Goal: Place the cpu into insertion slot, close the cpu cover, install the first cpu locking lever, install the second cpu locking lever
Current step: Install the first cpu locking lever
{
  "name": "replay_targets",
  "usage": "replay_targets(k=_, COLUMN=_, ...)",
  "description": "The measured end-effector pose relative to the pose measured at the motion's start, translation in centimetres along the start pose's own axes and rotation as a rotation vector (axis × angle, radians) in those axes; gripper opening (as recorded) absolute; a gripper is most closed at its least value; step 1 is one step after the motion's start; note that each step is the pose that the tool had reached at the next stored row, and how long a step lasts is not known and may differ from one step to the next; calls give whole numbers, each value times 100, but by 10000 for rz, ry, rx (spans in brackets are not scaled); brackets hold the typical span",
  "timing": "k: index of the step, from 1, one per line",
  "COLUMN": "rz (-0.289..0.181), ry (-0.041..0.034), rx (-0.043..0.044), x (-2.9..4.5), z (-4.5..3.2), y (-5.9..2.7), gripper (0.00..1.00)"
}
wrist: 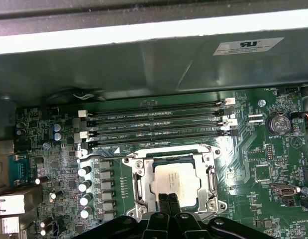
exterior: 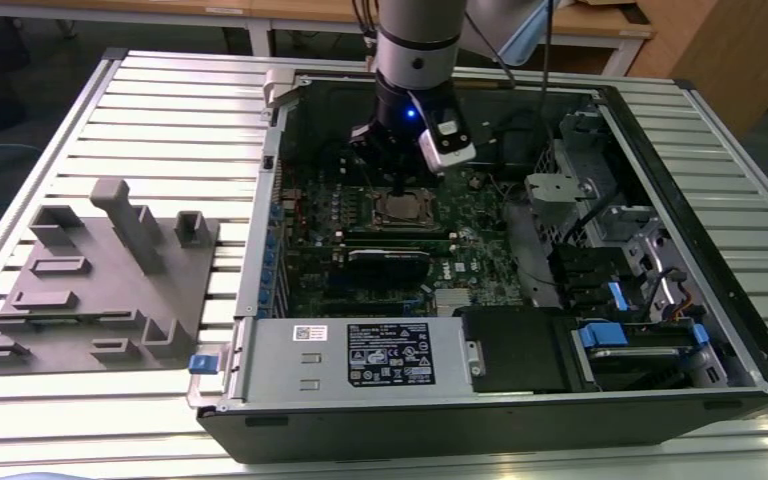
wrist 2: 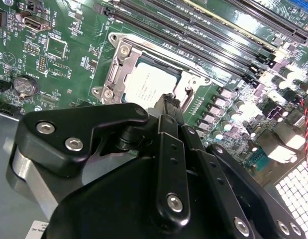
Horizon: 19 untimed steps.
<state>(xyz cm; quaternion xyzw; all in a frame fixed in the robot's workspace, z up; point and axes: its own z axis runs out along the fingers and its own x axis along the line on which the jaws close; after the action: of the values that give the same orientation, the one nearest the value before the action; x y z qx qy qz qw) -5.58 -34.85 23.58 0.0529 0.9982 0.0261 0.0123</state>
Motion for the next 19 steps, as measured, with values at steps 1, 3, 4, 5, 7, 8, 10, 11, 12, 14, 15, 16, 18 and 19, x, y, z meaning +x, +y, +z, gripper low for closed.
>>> replay_targets(k=1, rz=-1, ry=-1, rx=-1, x=6, z=0, y=-1, gripper=11)
replay_targets(k=3, rz=-1, ry=0, rx=0, x=22, z=0, y=-3, gripper=11)
replay_targets(k=4, rz=-1, ry=0, rx=0, x=33, z=-1, y=-4, gripper=11)
replay_targets(k=5, rz=0, ry=0, rx=1, x=46, z=-1, y=-5, gripper=11)
replay_targets(k=7, rz=-1, ry=0, rx=1, x=73, z=-1, y=-8, gripper=11)
replay_targets(k=8, rz=-1, ry=0, rx=1, x=88, z=-1, y=-9, gripper=11)
replay_targets(k=10, rz=-1, ry=0, rx=1, x=113, z=-1, y=-12, gripper=11)
replay_targets(k=11, rz=-2, ry=-1, rx=0, x=124, z=-1, y=-13, gripper=11)
replay_targets(k=12, rz=-1, ry=0, rx=0, x=133, z=-1, y=-14, gripper=11)
replay_targets(k=14, rz=0, ry=0, rx=1, x=139, z=-2, y=-14, gripper=11)
replay_targets(k=15, rz=-1, ry=0, rx=1, x=139, z=-2, y=-15, gripper=11)
replay_targets(k=16, rz=-2, ry=0, rx=1, x=139, z=-2, y=-15, gripper=11)
replay_targets(k=18, rz=-2, ry=0, rx=0, x=140, z=-2, y=-15, gripper=11)
replay_targets(k=19, rz=-1, ry=0, rx=0, x=140, z=-2, y=-15, gripper=11)
